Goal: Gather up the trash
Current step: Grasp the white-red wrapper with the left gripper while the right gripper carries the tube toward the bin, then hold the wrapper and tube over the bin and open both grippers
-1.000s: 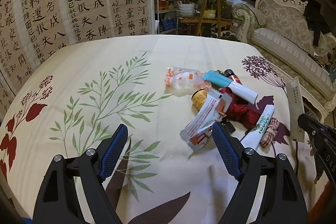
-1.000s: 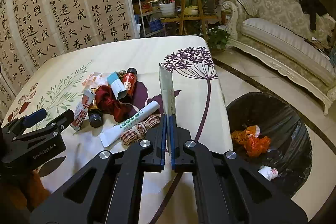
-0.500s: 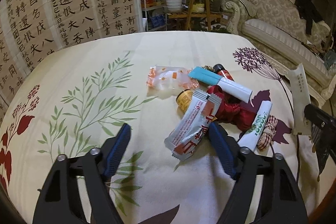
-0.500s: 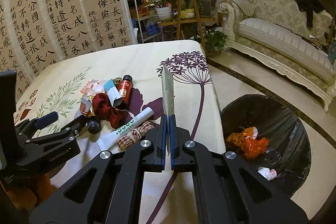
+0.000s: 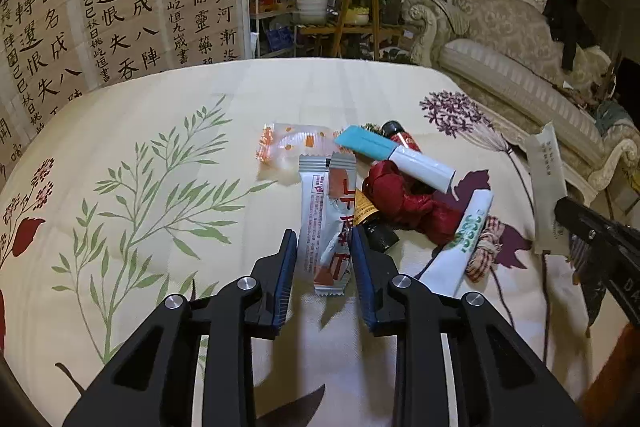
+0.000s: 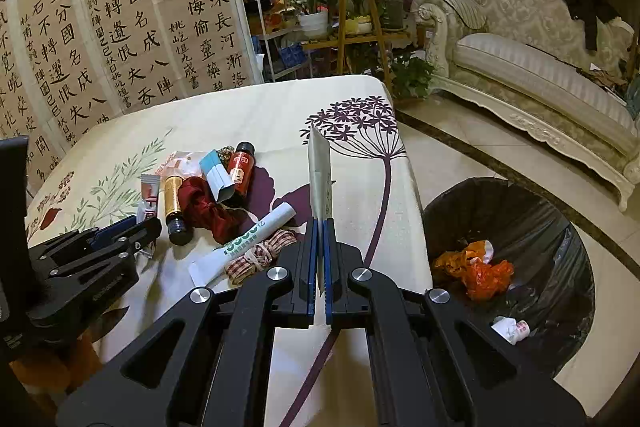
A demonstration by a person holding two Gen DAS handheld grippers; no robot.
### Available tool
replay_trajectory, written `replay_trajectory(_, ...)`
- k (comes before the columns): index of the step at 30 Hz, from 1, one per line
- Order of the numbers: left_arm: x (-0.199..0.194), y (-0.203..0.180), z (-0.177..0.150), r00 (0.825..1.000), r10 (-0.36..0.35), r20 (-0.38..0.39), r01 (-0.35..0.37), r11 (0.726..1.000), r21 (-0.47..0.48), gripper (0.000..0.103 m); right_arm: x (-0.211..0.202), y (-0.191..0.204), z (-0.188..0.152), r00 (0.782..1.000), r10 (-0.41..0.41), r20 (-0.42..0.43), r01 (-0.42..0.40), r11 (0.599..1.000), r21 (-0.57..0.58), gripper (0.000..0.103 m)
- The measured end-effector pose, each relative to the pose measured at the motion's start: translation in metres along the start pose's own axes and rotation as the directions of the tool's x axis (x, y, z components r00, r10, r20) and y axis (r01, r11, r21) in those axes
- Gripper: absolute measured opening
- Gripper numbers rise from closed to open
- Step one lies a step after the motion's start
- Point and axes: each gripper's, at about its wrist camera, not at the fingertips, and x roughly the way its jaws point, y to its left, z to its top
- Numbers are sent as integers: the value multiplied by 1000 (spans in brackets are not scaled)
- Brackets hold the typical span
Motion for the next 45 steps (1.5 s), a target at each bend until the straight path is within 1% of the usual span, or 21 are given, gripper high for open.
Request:
replay_trajectory(7,-21,-8,4,999,-20,44,20,1000,4,29,-11,-5,1,1000,-5,21,5,1000,14,3)
replay_trajectory(10,-28,-15,4,997,-40,61,40,999,9,29,-19,-12,1,999,-20,34,19,1000,24,3)
replay_trajectory(14,-34,-34,5,995,-70,71,67,997,39,29,-29,-27,-2,997,-55,47,52,998,43,3)
replay_trajectory(21,-35,-81,2,988,-142,64,134,984,113,29,-50,-72,-14,985,-159,61,152,983,104,3)
replay_trajectory(25,-33,-113,-1,980,-190,52,179,969,168,29,-60,-97,-22,976,-208,59,198,970,143,3)
replay_trajectory(29,-28,-142,-3,975,-220,38,208,955,211,29,-66,-118,-29,964,-259,60,246,955,165,3)
replay_trajectory(34,-20,-168,-5,971,-237,20,225,943,245,29,-67,-133,-35,955,-292,56,278,944,180,3)
replay_trajectory(40,-14,-195,-7,970,-242,13,229,930,286,29,-66,-154,-42,952,-302,45,287,934,214,3)
replay_trajectory(45,-8,-213,-10,971,-239,14,222,921,321,29,-61,-162,-42,950,-309,35,293,928,229,3)
